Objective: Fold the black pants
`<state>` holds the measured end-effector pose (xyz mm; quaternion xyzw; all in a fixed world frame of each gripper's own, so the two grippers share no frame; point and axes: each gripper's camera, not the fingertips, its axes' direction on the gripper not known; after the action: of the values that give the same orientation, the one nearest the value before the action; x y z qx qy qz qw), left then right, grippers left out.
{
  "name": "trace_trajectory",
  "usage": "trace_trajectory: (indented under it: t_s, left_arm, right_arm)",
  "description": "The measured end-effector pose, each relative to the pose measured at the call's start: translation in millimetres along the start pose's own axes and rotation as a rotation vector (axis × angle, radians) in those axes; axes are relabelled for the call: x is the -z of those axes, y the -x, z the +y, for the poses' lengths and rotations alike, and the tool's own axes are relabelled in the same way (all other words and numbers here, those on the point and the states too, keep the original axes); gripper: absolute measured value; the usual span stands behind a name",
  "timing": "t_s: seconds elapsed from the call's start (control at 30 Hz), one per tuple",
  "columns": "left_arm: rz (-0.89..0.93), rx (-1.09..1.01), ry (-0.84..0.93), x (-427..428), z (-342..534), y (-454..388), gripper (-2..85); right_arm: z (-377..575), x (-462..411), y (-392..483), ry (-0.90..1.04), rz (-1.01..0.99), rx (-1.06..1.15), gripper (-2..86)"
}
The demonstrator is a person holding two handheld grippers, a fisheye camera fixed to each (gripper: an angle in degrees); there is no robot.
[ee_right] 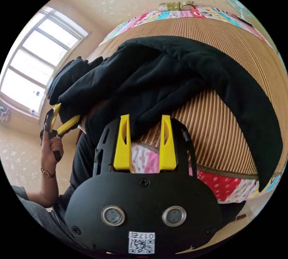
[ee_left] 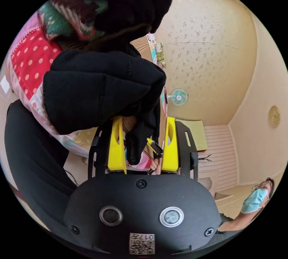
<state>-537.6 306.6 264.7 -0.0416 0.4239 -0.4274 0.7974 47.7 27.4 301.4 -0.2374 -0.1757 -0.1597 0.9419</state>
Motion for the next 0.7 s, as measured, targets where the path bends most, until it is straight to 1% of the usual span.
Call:
trace_trajectory:
  t_s: [0.07, 0.1, 0.13, 0.17, 0.2, 0.23, 0.27, 0.3, 0.33, 0.4, 0.47, 0.53, 0.6, 0.63, 0.7]
  left_arm:
    - [0.053, 0.037, -0.112, 12.7, -5.6, 4.9, 11.6]
    - [0.083, 0.021, -0.135, 16.9, -7.0, 3.9, 9.4]
    - [0.091, 0.01, -0.137, 23.0, -11.2, 0.0, 5.4]
    - [0.052, -0.018, -0.086, 24.8, -17.6, -8.8, 1.7]
    - [0.032, -0.05, -0.057, 24.7, -20.3, -15.2, 1.3]
    - [-0.003, -0.123, -0.007, 23.6, -21.4, -29.3, 0.5]
    - [-0.029, -0.192, 0.034, 21.1, -16.9, -42.1, 0.2]
    - [-0.041, -0.222, 0.057, 19.1, -13.2, -47.4, 0.0]
    - [-0.062, -0.265, 0.103, 14.3, -4.1, -54.5, -0.1]
    - [-0.079, -0.302, 0.156, 7.4, 13.9, -57.1, -0.2]
    - [-0.125, -0.304, 0.208, -0.1, 37.3, -48.4, 0.1]
    - [-0.157, -0.306, 0.242, -3.1, 52.1, -40.2, 0.7]
    - [-0.169, -0.327, 0.26, -1.4, 66.5, -37.0, 1.9]
    - [-0.19, -0.345, 0.267, 1.8, 75.6, -38.3, 2.8]
    - [-0.238, -0.389, 0.251, 11.8, 89.5, -46.7, 3.8]
  right_arm:
    - [-19.9, 6.7, 9.5, 0.126, 0.074, 0.142, 5.4]
    - [-24.6, 28.2, 4.1, 0.143, 0.159, 0.183, 4.8]
    - [-25.3, 42.4, -1.5, 0.142, 0.234, 0.194, 4.5]
    - [-25.1, 74.2, -17.7, 0.132, 0.448, 0.194, 4.3]
    - [-22.2, 110.8, -38.4, 0.105, 0.693, 0.189, 4.1]
    - [-20.0, 130.0, -49.0, 0.089, 0.776, 0.184, 4.0]
    - [-14.2, 171.5, -70.7, 0.051, 0.879, 0.137, 4.0]
    - [-2.9, 212.6, -86.5, -0.013, 0.952, 0.082, 4.0]
    - [5.3, 230.9, -91.5, -0.049, 0.989, 0.06, 4.0]
    - [51.9, 273.7, -99.2, -0.15, 1.124, 0.061, 4.1]
    - [91.7, 275.5, -107.7, -0.149, 1.111, 0.061, 4.2]
    - [129.2, 254.5, -128.9, -0.073, 0.995, -0.011, 4.4]
    - [180.6, 194.8, -164.4, 0.086, 0.862, -0.114, 4.7]
    - [193.8, 177.5, -173.2, 0.129, 0.828, -0.145, 4.9]
    - [243.8, 119.4, -197.3, 0.255, 0.725, -0.3, 5.4]
